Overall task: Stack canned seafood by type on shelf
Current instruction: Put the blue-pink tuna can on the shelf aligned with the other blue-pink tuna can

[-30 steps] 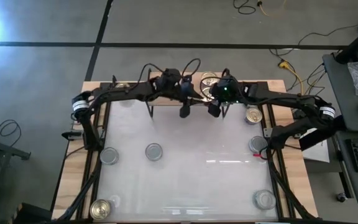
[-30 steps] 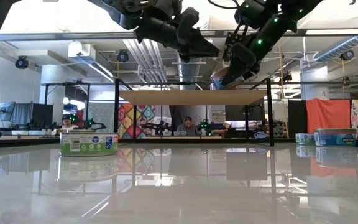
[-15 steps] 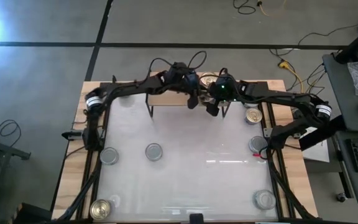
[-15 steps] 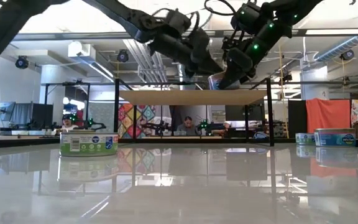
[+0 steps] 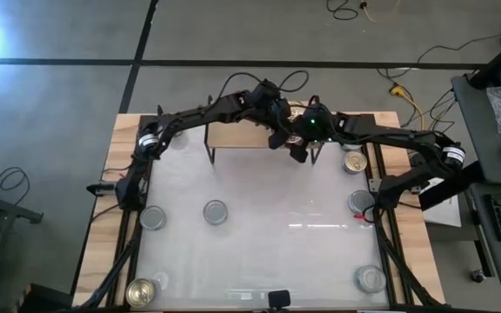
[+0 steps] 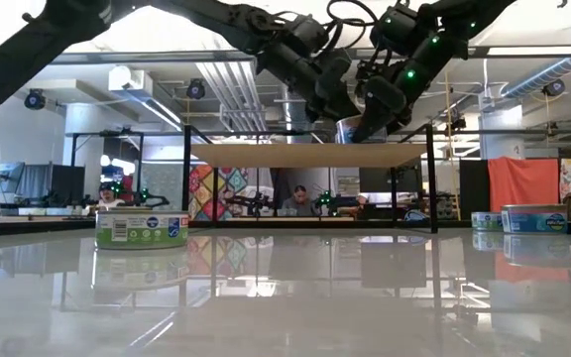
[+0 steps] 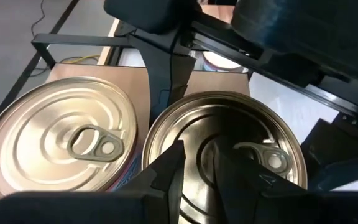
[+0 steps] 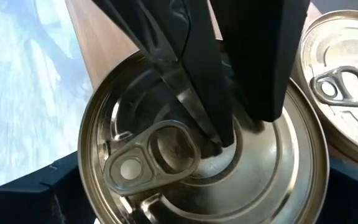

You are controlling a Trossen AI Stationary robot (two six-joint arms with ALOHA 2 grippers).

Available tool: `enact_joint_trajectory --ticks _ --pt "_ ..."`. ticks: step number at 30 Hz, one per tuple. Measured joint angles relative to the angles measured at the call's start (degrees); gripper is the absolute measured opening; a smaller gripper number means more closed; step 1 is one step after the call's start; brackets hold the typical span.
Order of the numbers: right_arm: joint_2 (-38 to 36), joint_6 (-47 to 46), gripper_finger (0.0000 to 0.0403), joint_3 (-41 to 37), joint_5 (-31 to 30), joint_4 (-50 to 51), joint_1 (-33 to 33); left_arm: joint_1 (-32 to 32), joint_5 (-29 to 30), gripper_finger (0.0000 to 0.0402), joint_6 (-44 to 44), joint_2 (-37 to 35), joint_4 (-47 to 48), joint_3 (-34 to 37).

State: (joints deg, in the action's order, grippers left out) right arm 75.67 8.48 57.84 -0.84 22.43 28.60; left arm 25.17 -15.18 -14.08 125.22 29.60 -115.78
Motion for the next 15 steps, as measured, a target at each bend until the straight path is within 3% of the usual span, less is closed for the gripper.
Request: enact_joint_trajectory --ticks 15 --pt "-2.1 1.8 0.0400 0.0 -0.2 5.8 0.2 -0.4 0.6 0.0074 0.2 1.1 -1.6 0.4"
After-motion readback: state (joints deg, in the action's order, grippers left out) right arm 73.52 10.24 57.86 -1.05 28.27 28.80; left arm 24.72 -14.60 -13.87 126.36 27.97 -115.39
